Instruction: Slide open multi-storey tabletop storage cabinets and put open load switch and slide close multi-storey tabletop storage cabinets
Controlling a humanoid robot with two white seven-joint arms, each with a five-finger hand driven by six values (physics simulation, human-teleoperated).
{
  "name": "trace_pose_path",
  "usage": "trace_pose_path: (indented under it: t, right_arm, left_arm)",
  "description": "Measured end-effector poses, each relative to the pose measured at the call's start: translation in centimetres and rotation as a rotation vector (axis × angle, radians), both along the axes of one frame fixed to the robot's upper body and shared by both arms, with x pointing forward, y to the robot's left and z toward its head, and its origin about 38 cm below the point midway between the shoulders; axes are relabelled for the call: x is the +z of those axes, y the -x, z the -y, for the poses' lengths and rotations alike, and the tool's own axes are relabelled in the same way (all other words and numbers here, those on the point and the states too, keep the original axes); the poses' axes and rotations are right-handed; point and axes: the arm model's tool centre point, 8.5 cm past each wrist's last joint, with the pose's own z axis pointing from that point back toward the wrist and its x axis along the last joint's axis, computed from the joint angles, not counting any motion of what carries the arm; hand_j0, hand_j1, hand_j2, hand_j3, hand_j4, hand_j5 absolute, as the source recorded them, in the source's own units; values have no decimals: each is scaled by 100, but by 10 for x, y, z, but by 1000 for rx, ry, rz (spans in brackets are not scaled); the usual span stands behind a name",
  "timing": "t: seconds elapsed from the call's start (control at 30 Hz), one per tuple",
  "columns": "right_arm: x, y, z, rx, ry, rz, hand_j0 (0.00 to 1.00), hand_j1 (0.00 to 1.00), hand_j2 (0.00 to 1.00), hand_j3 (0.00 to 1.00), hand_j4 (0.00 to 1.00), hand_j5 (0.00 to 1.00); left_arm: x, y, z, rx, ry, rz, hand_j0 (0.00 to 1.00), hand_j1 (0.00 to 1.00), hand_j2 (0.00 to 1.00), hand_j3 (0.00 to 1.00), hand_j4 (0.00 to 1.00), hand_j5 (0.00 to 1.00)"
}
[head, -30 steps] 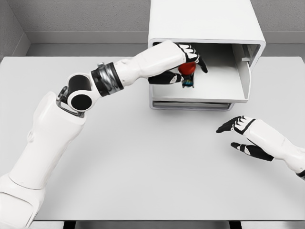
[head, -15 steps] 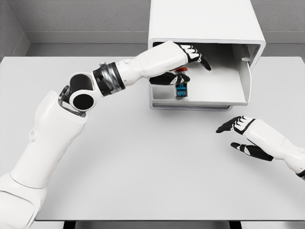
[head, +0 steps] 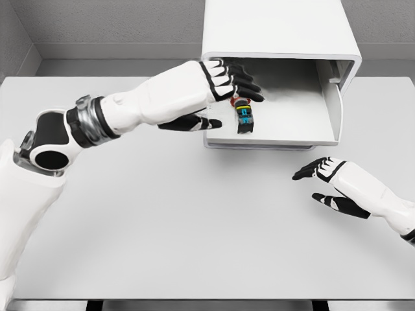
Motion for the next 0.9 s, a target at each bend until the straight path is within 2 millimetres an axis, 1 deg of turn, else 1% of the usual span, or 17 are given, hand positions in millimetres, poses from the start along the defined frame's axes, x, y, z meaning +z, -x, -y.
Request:
trace_pose_path:
  t: [0.07, 0.1, 0.17, 0.2, 0.23, 0.27, 0.3, 0.37, 0.4, 0.47, 0.6, 0.8, 0.87, 0.9]
  right_arm:
    - [3, -2, 0, 1, -3, 7, 70, 70, 70, 70, 70, 70]
    - [6, -5, -1, 3, -5, 20, 70, 70, 70, 70, 70, 70]
    - [12, -10, -4, 11, -9, 38, 70, 70, 70, 70, 70, 70]
    - [14, -13, -7, 18, -11, 46, 70, 70, 70, 70, 70, 70]
    - [13, -13, -9, 22, -18, 45, 70, 70, 70, 70, 70, 70]
    - [12, -13, -12, 26, -24, 44, 70, 70, 70, 70, 70, 70]
    - [12, -14, -14, 29, -29, 47, 70, 70, 70, 70, 70, 70]
    - [12, -15, -17, 34, -36, 47, 70, 70, 70, 70, 70, 70]
    - [14, -17, -19, 37, -39, 55, 70, 70, 70, 70, 70, 70]
    - [14, -18, -22, 41, -48, 58, 70, 70, 70, 70, 70, 70]
    - [19, -23, -27, 48, -58, 78, 70, 70, 70, 70, 70, 70]
    - [20, -27, -34, 58, -72, 88, 70, 70, 70, 70, 70, 70]
    - [25, -31, -37, 66, -74, 104, 70, 70, 70, 70, 70, 70]
    - [24, -31, -39, 70, -75, 101, 70, 70, 70, 70, 70, 70]
  left_arm:
    - [-19, 6, -50, 79, 52, -87, 100, 100, 100, 100, 100, 100]
    - [-41, 15, -77, 137, 80, -157, 100, 100, 100, 100, 100, 100]
    - [-58, 28, -132, 273, 122, -210, 100, 100, 100, 100, 100, 100]
    - [-63, 32, -159, 346, 140, -227, 100, 100, 100, 100, 100, 100]
    - [-66, 33, -182, 408, 150, -239, 100, 100, 100, 100, 100, 100]
    - [-83, 39, -204, 470, 145, -293, 100, 100, 100, 100, 100, 100]
    - [-91, 41, -221, 517, 143, -318, 100, 100, 100, 100, 100, 100]
    - [-104, 43, -243, 585, 130, -355, 100, 100, 100, 100, 100, 100]
    - [-109, 41, -248, 608, 116, -365, 100, 100, 100, 100, 100, 100]
    - [-119, 39, -252, 637, 81, -381, 100, 100, 100, 100, 100, 100]
    - [-133, 38, -248, 643, 52, -409, 100, 100, 100, 100, 100, 100]
    - [-139, 38, -246, 643, 45, -421, 100, 100, 100, 100, 100, 100]
    - [-139, 38, -246, 643, 44, -421, 100, 100, 100, 100, 100, 100]
    - [-139, 38, -246, 644, 44, -421, 100, 100, 100, 100, 100, 100]
